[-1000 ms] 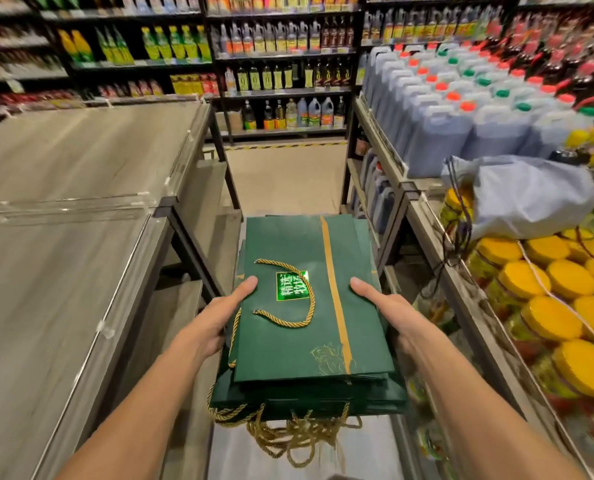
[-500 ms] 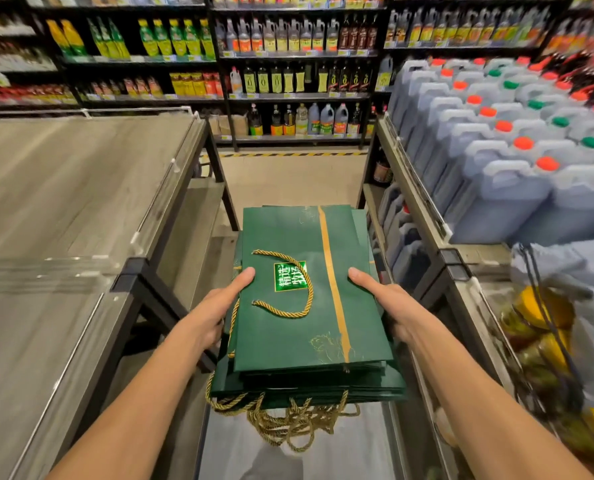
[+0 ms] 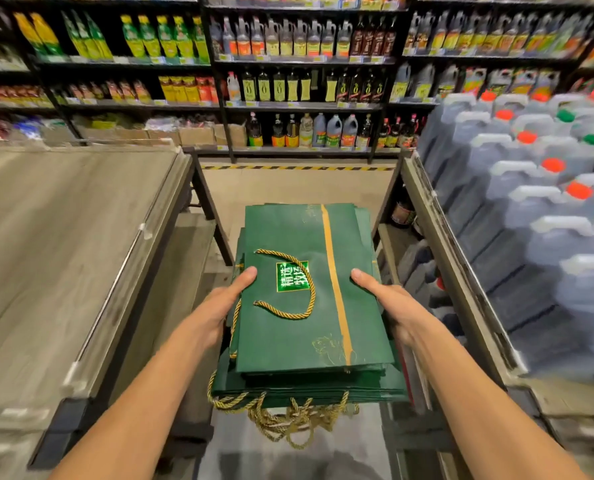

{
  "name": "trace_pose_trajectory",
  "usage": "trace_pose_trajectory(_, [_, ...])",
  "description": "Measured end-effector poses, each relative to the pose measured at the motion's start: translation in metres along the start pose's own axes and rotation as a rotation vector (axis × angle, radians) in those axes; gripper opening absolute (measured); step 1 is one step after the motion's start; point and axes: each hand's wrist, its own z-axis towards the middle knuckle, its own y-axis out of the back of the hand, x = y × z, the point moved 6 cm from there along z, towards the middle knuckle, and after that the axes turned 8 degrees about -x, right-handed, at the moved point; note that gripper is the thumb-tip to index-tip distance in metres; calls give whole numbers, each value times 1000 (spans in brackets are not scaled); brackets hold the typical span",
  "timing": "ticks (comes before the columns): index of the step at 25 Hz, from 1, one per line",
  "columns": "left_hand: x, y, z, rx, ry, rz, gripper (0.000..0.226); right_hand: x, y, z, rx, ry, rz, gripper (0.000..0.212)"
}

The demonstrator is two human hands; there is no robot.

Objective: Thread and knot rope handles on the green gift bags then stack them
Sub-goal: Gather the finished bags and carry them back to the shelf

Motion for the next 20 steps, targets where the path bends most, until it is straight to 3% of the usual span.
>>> trace_pose_trajectory(3, [-32,-17,59,-53,0,-41,60,42,-1,70,41,0,5,88])
trace_pose_trajectory(6, [-57,-30,106,-95,3,-91,60,85,-4,135,88,-16,-19,67])
trace_pose_trajectory(12, [-89,-25,182,-182,24,-220,55,147,-40,245,211,-79,-146,88])
trace_pose_trajectory(16, [-91,-3,227,-262,24,-327,51,174,-85,297,310,-92,-241,48])
trace_pose_trajectory(20, [-76,32,269,-338,23,-394,99,182,-124,344,344,-63,-336,57])
